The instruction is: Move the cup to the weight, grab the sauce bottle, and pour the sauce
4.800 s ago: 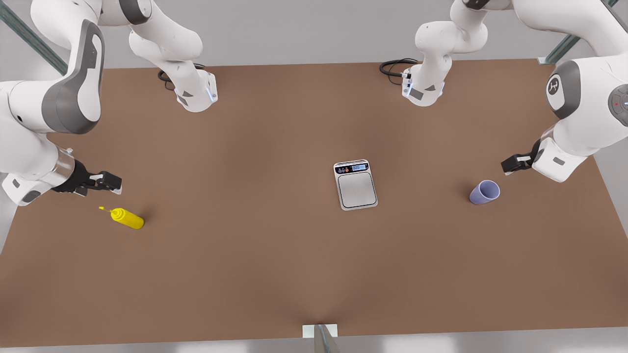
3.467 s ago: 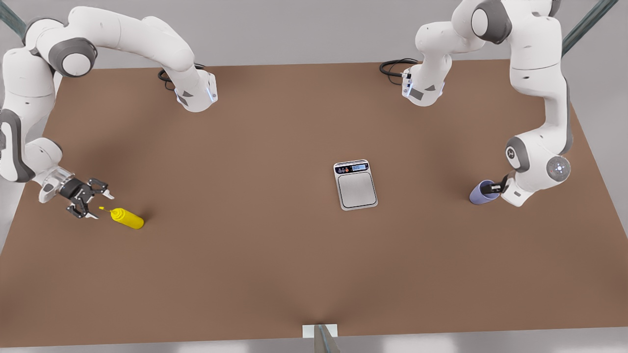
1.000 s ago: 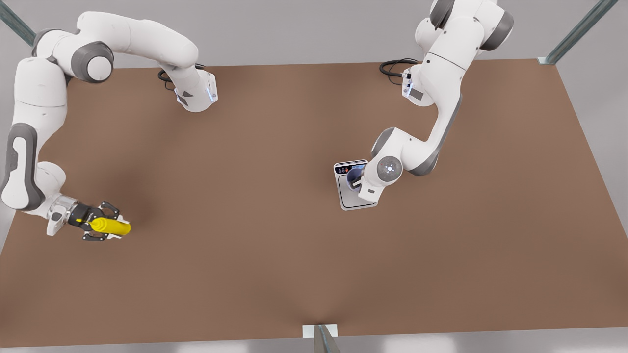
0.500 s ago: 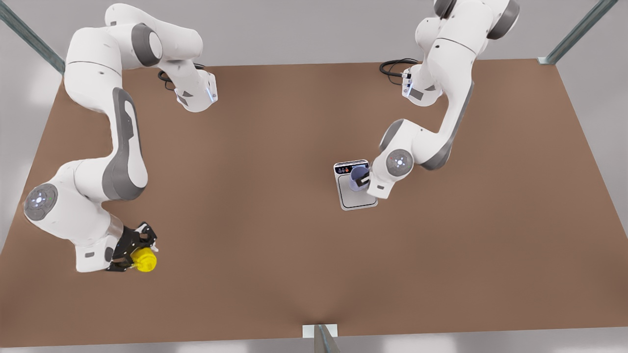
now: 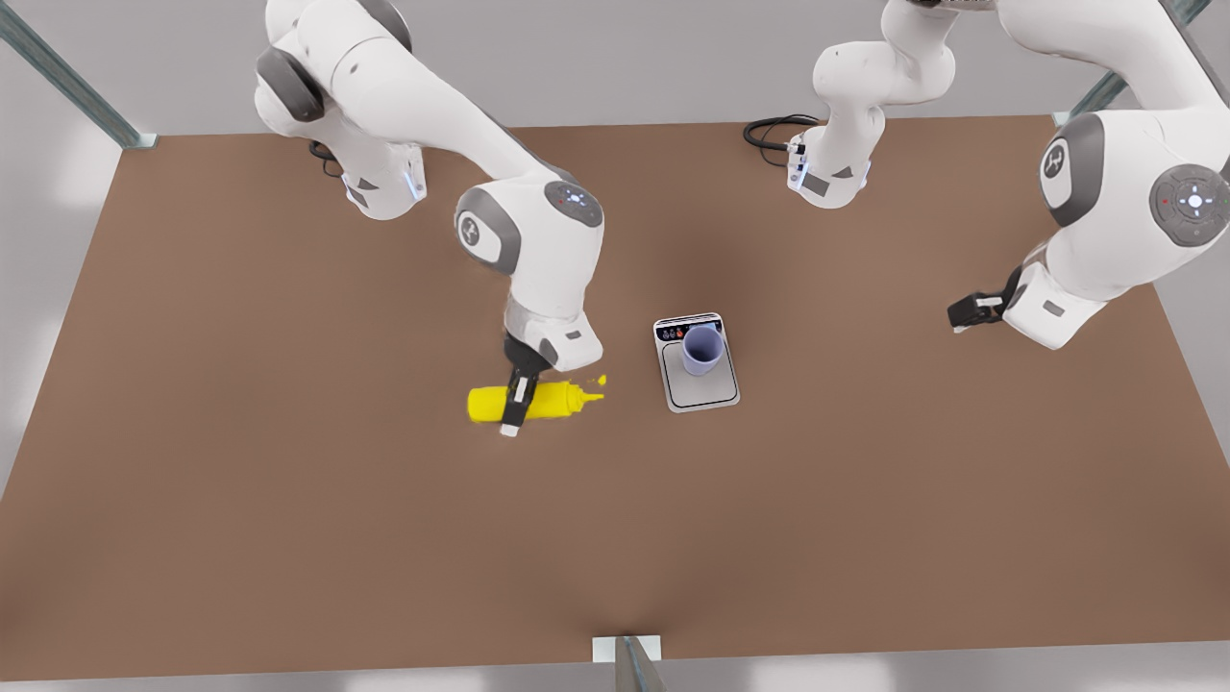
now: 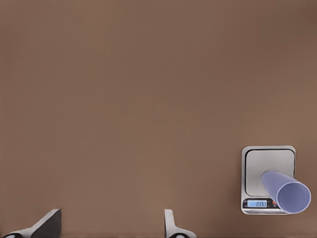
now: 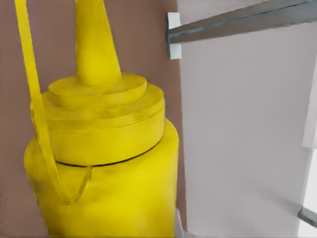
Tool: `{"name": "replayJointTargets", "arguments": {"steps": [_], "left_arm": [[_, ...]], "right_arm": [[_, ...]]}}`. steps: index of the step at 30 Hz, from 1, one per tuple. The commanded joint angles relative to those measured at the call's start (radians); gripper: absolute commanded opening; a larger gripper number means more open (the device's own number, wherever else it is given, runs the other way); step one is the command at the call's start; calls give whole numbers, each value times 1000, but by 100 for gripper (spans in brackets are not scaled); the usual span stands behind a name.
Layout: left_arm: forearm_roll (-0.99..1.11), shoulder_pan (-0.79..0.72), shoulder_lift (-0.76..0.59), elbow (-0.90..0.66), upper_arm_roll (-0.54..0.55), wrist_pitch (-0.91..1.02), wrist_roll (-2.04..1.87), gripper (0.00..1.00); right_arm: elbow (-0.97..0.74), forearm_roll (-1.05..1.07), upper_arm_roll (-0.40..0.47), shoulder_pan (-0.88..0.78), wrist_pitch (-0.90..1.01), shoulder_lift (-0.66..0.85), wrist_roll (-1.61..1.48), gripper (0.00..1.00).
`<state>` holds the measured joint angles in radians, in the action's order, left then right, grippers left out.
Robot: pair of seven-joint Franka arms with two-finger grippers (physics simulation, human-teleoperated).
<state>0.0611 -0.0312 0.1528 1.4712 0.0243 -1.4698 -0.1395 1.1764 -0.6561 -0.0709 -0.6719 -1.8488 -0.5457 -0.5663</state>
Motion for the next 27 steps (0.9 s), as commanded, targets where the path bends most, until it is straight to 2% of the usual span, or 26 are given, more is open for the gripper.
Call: {"name": "replayJointTargets", "arguments": {"steps": [1, 3, 5, 7, 15, 27], "left_arm": [[16, -22, 13, -2, 0, 5, -2, 100], [12, -101, 79, -38, 3, 5, -3, 100], [11, -161, 73, -41, 2, 9, -34, 100], [-3, -161, 90, -94, 3, 13, -28, 100], [-35, -156, 152, -117, -9, -6, -17, 100], [-38, -156, 160, -117, -9, -14, -20, 100]], "right_arm": [[0, -10, 0, -12, 0, -5, 0, 60], [3, -45, 0, -67, 2, -17, 0, 60], [-3, -94, 3, -143, 3, -54, 0, 60], [-6, -145, 3, -187, 62, -68, -1, 60], [-6, -192, 3, -288, 88, -134, 40, 60], [-104, -260, 8, -342, 117, -319, 154, 60]]}}
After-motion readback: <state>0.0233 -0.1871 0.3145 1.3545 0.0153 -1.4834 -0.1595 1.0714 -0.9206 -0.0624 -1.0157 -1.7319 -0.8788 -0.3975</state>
